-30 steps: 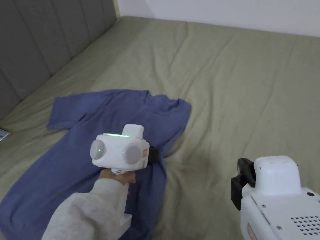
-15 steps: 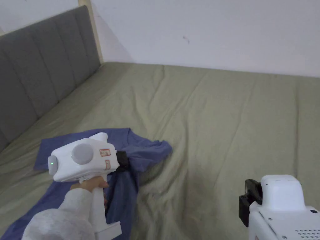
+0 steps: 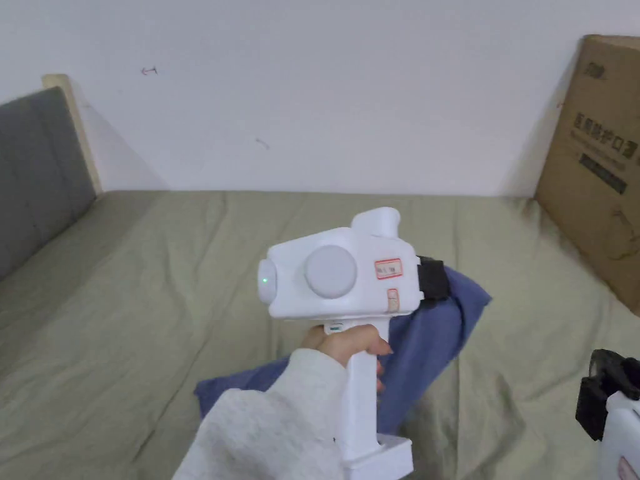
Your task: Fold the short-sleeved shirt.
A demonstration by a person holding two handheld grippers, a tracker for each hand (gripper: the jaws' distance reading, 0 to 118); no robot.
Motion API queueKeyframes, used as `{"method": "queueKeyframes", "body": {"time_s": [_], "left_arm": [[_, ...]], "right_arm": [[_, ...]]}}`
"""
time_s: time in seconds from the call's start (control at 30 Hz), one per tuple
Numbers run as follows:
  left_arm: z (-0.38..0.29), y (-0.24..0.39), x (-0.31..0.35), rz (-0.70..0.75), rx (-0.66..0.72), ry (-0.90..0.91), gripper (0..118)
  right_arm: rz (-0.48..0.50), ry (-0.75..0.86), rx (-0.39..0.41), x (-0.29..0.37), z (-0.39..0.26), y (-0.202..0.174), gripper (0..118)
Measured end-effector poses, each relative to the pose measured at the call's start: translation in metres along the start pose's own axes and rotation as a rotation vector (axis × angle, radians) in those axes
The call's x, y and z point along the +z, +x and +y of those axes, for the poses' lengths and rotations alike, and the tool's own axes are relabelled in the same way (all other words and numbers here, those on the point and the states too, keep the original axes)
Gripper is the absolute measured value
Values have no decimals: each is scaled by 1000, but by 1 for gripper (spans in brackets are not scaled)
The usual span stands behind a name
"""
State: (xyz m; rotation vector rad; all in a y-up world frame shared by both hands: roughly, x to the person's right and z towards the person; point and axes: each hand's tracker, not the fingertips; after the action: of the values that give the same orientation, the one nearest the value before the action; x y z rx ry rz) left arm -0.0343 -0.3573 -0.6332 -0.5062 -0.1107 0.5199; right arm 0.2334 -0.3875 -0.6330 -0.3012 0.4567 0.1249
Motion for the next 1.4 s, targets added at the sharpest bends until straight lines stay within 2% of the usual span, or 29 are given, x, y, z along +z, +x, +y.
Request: {"method": "queueKeyframes", "body": {"time_s": [0.1, 0.17, 0.2, 0.3, 0.33, 0.37, 0.4, 0.43, 0.47, 0.5, 0.57, 0.67, 0.7, 0.73, 0.77, 0.8, 0.83, 0.9, 1.03, 1.13, 1.23, 1.27, 1.3, 1.37, 1.4], "left_arm": [[-44, 36, -50, -164, 24, -133, 9], [-78, 41, -80, -208, 59, -224, 9], [-96, 44, -100, -175, 24, -273, 9], [-146, 37, -156, 143, -214, -415, 10], [-157, 32, -168, 152, -245, -454, 13], [-170, 24, -180, 166, -254, -521, 24], [-181, 17, -188, 163, -265, -568, 56], [-187, 14, -191, 173, -261, -589, 83], [-190, 10, -190, 174, -240, -580, 103], [-190, 4, -184, 151, -215, -569, 110], [-183, 2, -174, 102, -152, -549, 111], [-157, -1, -148, 101, -157, -495, 110], [-148, -3, -133, 111, -159, -445, 106], [-141, -7, -118, 109, -149, -403, 93], [-134, -11, -99, 124, -126, -355, 67], [-130, -17, -81, 163, -100, -318, 27], [-129, -24, -66, 204, -75, -295, 6], [-133, -41, -29, 294, -50, -224, 0], [-141, -72, 2, 419, -66, -266, 0], [-132, -98, 11, 460, -17, -235, 0], [-101, -122, -6, 436, -10, -221, 1], [-89, -128, -17, 457, -18, -210, 7], [-74, -137, -33, 474, -28, -210, 26], [-51, -155, -64, 492, -25, -241, 73], [-42, -166, -84, 487, -22, -282, 85]], "right_arm": [[-110, 1, -39, 7, -4, 40, 0], [-166, -14, -69, 9, -10, 62, 0], [-192, -27, -84, 9, -15, 73, 0], [-238, -96, -130, 5, -35, 95, 0], [-241, -116, -141, 4, -40, 98, 0], [-245, -139, -157, 2, -47, 102, 0], [-240, -161, -164, -1, -54, 104, 0], [-237, -178, -168, -5, -58, 105, 0], [-237, -196, -172, -9, -62, 106, 0], [-237, -208, -176, -12, -65, 105, 0], [-223, -219, -182, -19, -68, 102, 0], [-192, -229, -169, -21, -67, 91, 0], [-178, -228, -160, -23, -66, 88, 0], [-164, -225, -153, -22, -65, 84, 0], [-144, -219, -144, -21, -63, 79, 0], [-131, -216, -139, -21, -62, 73, 0], [-116, -210, -136, -22, -61, 71, 0], [-88, -206, -136, -22, -59, 58, 0], [-31, -215, -127, -24, -61, 35, 0], [5, -228, -126, -29, -64, 23, 0], [16, -197, -21, -32, -64, 11, 0], [10, -194, -9, -34, -64, 9, 0], [15, -195, -13, -36, -64, 9, 0], [38, -202, -41, -44, -66, 12, 0], [47, -211, -57, -48, -66, 13, 0]]}}
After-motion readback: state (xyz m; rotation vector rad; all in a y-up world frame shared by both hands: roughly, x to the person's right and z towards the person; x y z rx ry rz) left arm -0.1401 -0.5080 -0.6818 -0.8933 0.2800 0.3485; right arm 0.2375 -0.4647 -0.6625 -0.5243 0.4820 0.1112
